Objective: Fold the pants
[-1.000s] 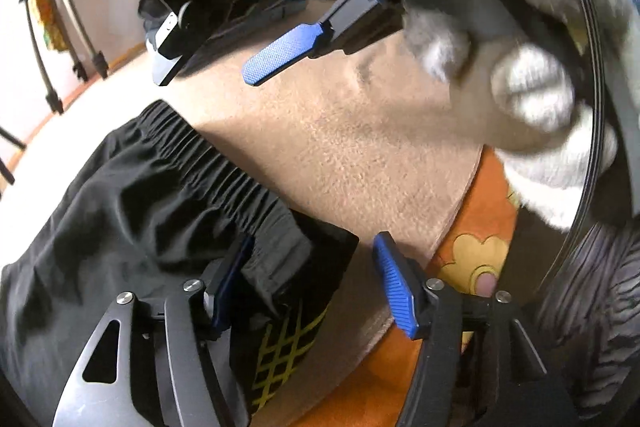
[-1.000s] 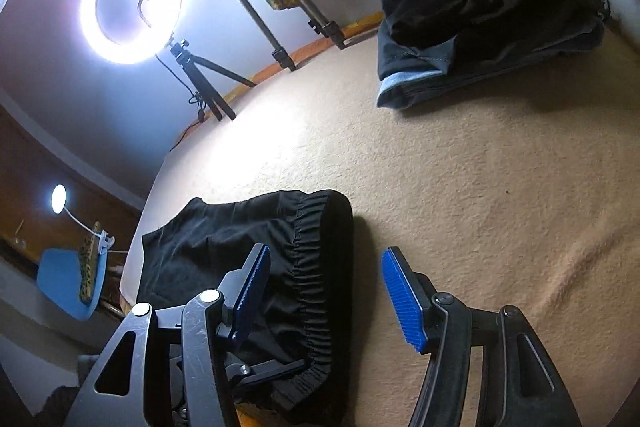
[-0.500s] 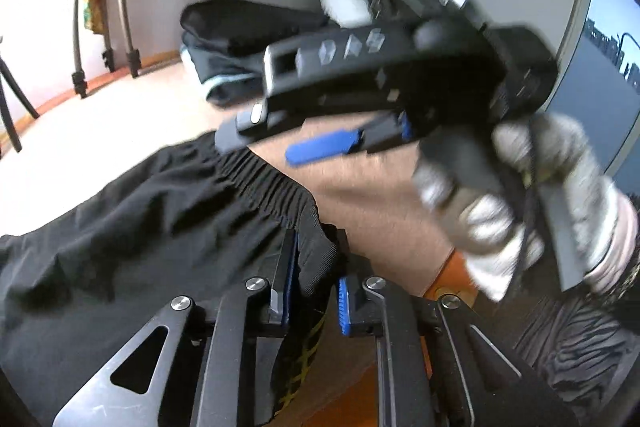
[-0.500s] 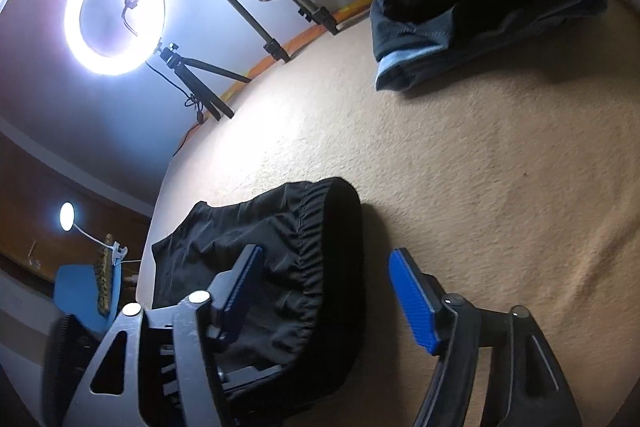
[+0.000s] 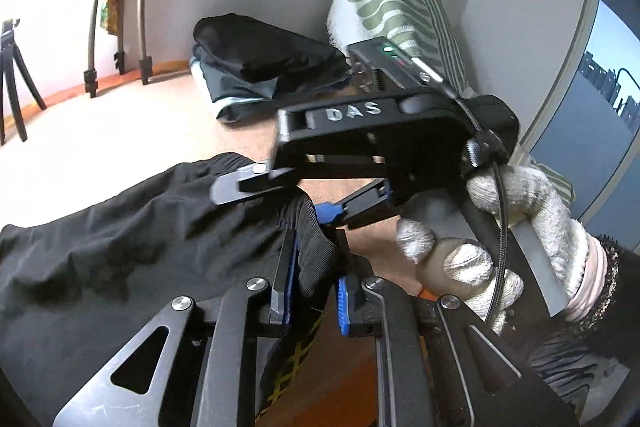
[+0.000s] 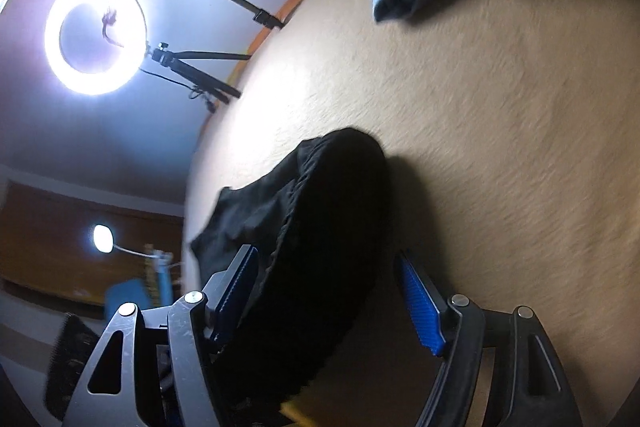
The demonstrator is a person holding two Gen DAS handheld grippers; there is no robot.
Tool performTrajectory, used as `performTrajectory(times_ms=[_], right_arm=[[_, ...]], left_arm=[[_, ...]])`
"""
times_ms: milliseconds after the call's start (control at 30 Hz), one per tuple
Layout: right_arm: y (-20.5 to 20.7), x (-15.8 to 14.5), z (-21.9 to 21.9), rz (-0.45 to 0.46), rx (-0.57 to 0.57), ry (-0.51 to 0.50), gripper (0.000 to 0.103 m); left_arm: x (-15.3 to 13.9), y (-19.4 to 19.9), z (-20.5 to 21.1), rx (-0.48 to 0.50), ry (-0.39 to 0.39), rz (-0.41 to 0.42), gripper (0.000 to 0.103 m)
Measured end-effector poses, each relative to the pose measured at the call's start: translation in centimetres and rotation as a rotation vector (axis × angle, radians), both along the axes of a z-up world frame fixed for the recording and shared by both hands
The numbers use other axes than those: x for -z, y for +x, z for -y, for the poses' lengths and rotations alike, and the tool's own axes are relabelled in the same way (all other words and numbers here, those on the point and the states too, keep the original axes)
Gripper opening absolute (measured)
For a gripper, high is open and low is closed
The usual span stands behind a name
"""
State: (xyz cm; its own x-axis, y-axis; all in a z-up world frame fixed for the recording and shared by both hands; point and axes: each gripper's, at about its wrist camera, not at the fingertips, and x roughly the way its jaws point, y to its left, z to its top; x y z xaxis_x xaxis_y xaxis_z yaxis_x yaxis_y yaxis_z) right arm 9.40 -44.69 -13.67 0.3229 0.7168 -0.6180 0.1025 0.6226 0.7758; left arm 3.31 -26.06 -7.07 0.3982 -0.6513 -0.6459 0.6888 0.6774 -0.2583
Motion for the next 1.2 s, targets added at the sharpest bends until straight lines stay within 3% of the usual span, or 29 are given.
performTrajectory(times_ms=[67,233,333,567,800,1200], right_arm=[[0.1,0.5,-0.5,-0.022,-0.001,0.034,0.07],[0.0,0.4,-0.9,-0.006,0.055,0.047,0.033],[-0.3,-1.0,-1.2,0.045,0.09,0.027,0.021],[-0.7,-4.6,-4.3,0.166,0.073,-0.065,0.017],[0.3,-7.9,-10.5,0.264,-0.01,-0.104,0.017],[1.8,-8.5,-24.9,0.316,-0.179,-0.175,0.017]], left_arm=[[0.2,-0.2,0.1,0.004,0.001,-0.004,0.014],[0.2,-0.4,-0.6,-0.009,-0.012,-0.007,0.014],[0.0,-0.8,-1.3,-0.023,-0.022,-0.002,0.014],[-1.5,-1.3,-5.2,-0.083,-0.072,0.008,0.014],[-2.7,-2.2,-10.7,-0.183,-0.104,0.029,0.014],[-1.9,-3.7,-22.2,-0.408,-0.131,-0.003,0.014]])
